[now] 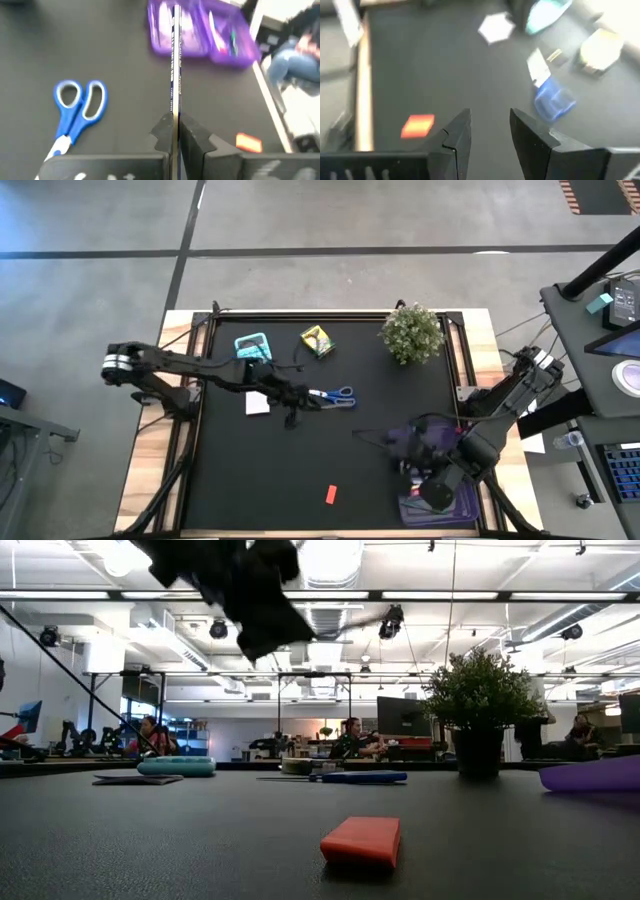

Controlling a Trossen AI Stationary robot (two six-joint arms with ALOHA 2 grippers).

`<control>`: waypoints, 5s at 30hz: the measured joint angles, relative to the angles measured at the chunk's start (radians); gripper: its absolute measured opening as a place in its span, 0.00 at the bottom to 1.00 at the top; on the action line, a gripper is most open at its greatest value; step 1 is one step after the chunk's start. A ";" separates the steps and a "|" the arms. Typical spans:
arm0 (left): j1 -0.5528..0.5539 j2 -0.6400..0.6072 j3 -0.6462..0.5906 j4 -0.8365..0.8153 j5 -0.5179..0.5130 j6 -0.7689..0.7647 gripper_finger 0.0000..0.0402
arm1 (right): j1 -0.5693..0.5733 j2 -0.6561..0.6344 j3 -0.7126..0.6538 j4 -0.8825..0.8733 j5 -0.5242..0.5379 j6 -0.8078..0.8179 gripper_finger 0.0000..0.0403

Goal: Pack school essentials
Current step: Put the pencil into the supply box

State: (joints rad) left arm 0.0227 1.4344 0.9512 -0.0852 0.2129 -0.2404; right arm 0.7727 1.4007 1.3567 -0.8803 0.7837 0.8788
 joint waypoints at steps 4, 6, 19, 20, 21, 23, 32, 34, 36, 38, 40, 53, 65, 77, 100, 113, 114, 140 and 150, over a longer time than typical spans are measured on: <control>0.002 -0.091 0.005 0.021 -0.115 -0.089 0.00 | -0.007 -0.064 0.000 0.030 0.304 -0.007 0.31; 0.002 -0.127 0.016 0.058 -0.163 -0.105 0.00 | -0.028 -0.097 0.000 0.070 0.389 0.010 0.30; 0.002 -0.263 0.017 0.437 -0.249 -0.155 0.00 | -0.315 -0.194 0.044 0.558 0.157 -0.277 0.36; 0.002 -0.264 0.017 0.459 -0.249 -0.170 0.00 | -0.342 -0.197 0.045 0.620 0.081 -0.311 0.38; 0.002 -0.264 0.018 0.476 -0.249 -0.180 0.00 | -0.366 -0.197 0.044 0.682 0.008 -0.348 0.40; 0.002 -0.264 0.021 0.503 -0.253 -0.199 0.00 | -0.412 -0.193 0.045 0.796 -0.127 -0.407 0.45; 0.002 -0.263 0.021 0.602 -0.268 -0.235 0.00 | -0.531 -0.176 0.043 0.870 -0.228 -0.407 0.67; 0.002 -0.262 0.021 0.602 -0.283 -0.236 0.00 | -0.543 -0.171 0.042 0.878 -0.241 -0.407 0.69; 0.002 -0.251 0.022 0.606 -0.291 -0.251 0.00 | -0.556 -0.147 0.043 0.895 -0.243 -0.408 0.71; 0.002 -0.242 0.023 0.599 -0.293 -0.252 0.00 | -0.571 -0.135 0.043 0.893 -0.245 -0.408 0.71; 0.002 -0.230 0.027 0.605 -0.293 -0.255 0.00 | -0.586 -0.112 0.054 0.909 -0.244 -0.416 0.71; 0.002 -0.221 0.027 0.612 -0.291 -0.277 0.00 | -0.653 -0.030 0.125 0.916 -0.243 -0.419 0.57; 0.003 -0.221 0.025 0.627 -0.290 -0.276 0.00 | -0.653 -0.029 0.127 0.916 -0.242 -0.418 0.05; 0.002 -0.206 0.024 0.608 -0.166 -0.268 0.08 | -0.654 -0.044 0.217 0.591 -0.243 -0.343 0.03; 0.002 -0.010 -0.016 0.365 -0.138 -0.279 0.29 | -0.180 -0.016 0.214 -0.378 -0.673 0.480 0.03; 0.002 0.191 -0.013 0.493 -0.079 -0.192 0.29 | -0.028 0.104 0.035 -0.360 -0.903 0.597 0.03; 0.000 0.202 -0.013 0.487 -0.075 -0.155 0.29 | -0.025 0.115 0.024 -0.361 -0.929 0.588 0.03; -0.185 0.254 -0.016 0.226 0.111 -0.132 0.29 | 0.007 0.387 -0.035 -0.260 -1.028 -0.143 0.03; -0.236 0.253 -0.018 0.193 0.015 -0.253 0.29 | 0.052 0.433 -0.035 -0.229 -0.984 -0.199 0.03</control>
State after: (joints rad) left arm -0.2131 1.6878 0.9335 0.1078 0.2276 -0.4931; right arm 0.8243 1.8338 1.3212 -1.1088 -0.2000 0.6798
